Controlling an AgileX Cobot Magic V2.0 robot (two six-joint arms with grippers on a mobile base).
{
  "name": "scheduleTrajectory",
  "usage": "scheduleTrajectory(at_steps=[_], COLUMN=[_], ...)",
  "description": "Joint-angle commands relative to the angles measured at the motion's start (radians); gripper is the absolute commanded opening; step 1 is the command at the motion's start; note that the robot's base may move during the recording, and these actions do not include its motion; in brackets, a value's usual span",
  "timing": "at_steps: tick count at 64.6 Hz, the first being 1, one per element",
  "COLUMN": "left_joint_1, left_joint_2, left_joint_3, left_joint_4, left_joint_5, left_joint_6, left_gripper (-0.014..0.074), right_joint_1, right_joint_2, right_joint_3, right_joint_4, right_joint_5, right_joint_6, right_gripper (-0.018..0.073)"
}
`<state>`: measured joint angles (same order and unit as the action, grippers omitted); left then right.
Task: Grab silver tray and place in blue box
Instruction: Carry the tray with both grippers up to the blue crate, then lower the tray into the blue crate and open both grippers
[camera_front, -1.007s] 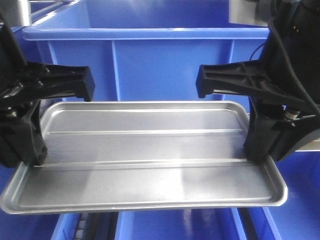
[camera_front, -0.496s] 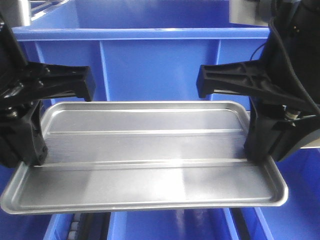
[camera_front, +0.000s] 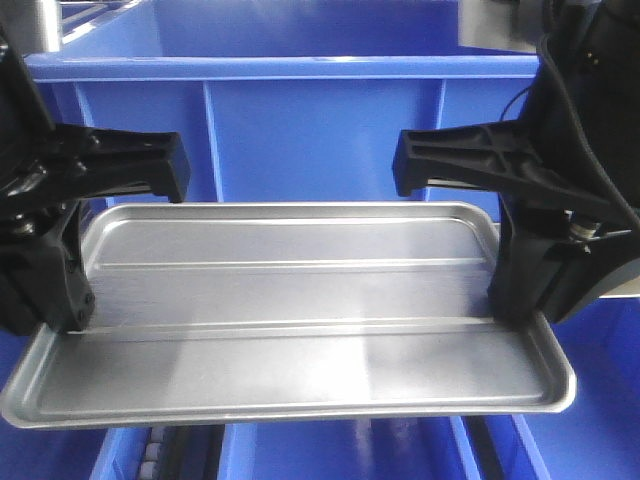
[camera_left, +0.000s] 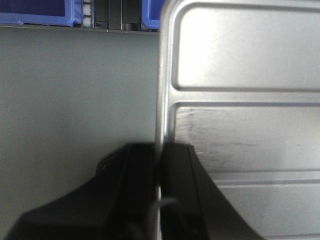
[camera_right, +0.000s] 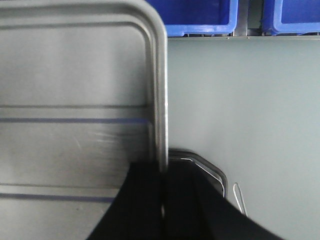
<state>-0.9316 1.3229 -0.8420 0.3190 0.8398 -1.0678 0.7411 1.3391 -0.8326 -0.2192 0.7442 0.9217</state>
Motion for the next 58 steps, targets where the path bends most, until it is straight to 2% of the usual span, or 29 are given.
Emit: scheduleTrajectory(at_steps=[1,37,49,54,58], left_joint_1=[-0.003,-0.003,0.001,0.018,0.035], left_joint_2=[-0.031,-0.031,-0.031,-0.031,-0.031], left_joint_3=[-0.021,-0.021,-0.031,-0.064,-0.099], left_joint_4=[0.03,0.034,0.113,0.111,0.109], left_joint_5=[0.014,0.01,0.01,0.01,0.01], left_joint_6=[-0.011,-0.011,-0.011,-0.003,0.04], left_gripper=[-0.0013,-0.0013,-0.0013,-0.0013,-0.0013], right_joint_1=[-0.005,-0.005,-0.006,-0.011,-0.023], right_joint_2=[-0.034,-0.034,-0.034,-0.034,-0.034], right_joint_3=[-0.022,-0.022,-0.036,-0.061,-0.097], right_joint_4=[-0.043,-0.043,-0.044,-0.042,-0.03], right_joint_5=[-0.001,-0.007,-0.028,-0.022,-0.004], right_joint_6=[-0.001,-0.001,-0.005,-0.017,-0.03], right_gripper=[0.0059,0.0059,0.0059,0.0059,0.0059])
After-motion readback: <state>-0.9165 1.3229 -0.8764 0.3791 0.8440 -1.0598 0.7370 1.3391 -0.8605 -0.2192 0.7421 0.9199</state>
